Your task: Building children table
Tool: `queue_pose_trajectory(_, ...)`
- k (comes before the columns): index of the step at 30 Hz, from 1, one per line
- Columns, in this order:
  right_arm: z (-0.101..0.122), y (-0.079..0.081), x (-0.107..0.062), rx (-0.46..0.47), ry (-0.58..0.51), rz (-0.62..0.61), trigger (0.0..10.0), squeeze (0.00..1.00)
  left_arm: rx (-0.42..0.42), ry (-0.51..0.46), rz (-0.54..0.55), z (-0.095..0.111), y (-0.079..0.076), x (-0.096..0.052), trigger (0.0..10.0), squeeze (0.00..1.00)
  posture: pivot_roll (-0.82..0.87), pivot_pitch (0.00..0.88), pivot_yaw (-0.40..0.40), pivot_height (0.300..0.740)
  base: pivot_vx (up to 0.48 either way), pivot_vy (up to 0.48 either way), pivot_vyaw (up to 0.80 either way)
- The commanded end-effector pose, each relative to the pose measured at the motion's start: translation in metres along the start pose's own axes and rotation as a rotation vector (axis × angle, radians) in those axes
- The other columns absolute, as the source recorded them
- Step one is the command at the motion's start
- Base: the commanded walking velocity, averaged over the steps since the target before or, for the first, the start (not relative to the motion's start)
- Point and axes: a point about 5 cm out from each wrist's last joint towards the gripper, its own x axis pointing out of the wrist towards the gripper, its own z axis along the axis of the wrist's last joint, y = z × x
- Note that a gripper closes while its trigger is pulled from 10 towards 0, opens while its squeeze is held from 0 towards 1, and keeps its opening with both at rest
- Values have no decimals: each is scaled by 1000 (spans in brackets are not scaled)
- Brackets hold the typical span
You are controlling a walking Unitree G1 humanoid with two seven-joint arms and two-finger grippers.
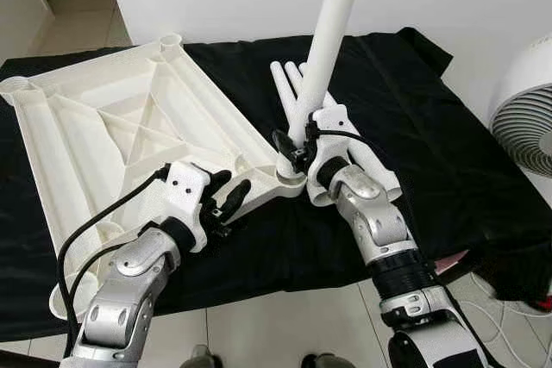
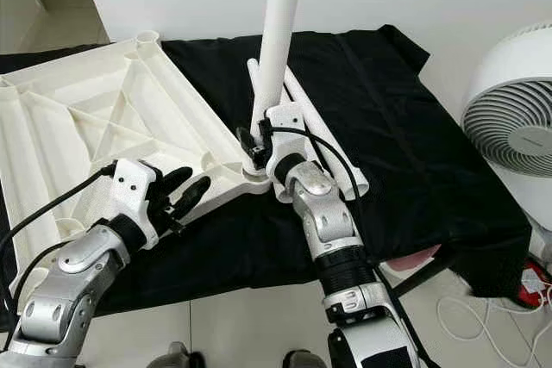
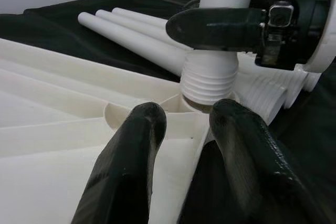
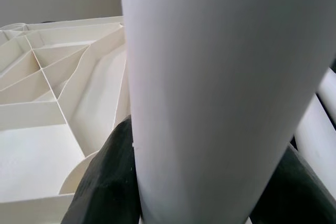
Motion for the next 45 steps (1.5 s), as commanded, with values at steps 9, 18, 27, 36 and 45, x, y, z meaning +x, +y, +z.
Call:
queue_pose_trajectory(9,-19,4,-5,-18,81,31,10000,0,35,-12,-100,7,-8,-1,10000,0,-4,72,4,740,0,0,0)
queue_pose_trajectory(18,-28,2,-7,-81,114,75,10000,0,56,-21,-105,10,-8,2,10000,0,-14,75,1,740,0,0,0)
queue_pose_trajectory(27,-34,-1,-12,-115,85,173,10000,0,63,-29,-114,12,-8,6,10000,0,-18,71,7,740,0,0,0)
queue_pose_trajectory(36,-37,1,-15,-76,79,185,10000,0,63,-29,-114,12,-9,7,10000,0,-18,70,5,740,0,0,0)
queue_pose_trajectory(45,-49,-13,-8,146,150,24,10000,0,72,-34,-109,13,-8,7,10000,0,-16,53,5,740,0,0,0)
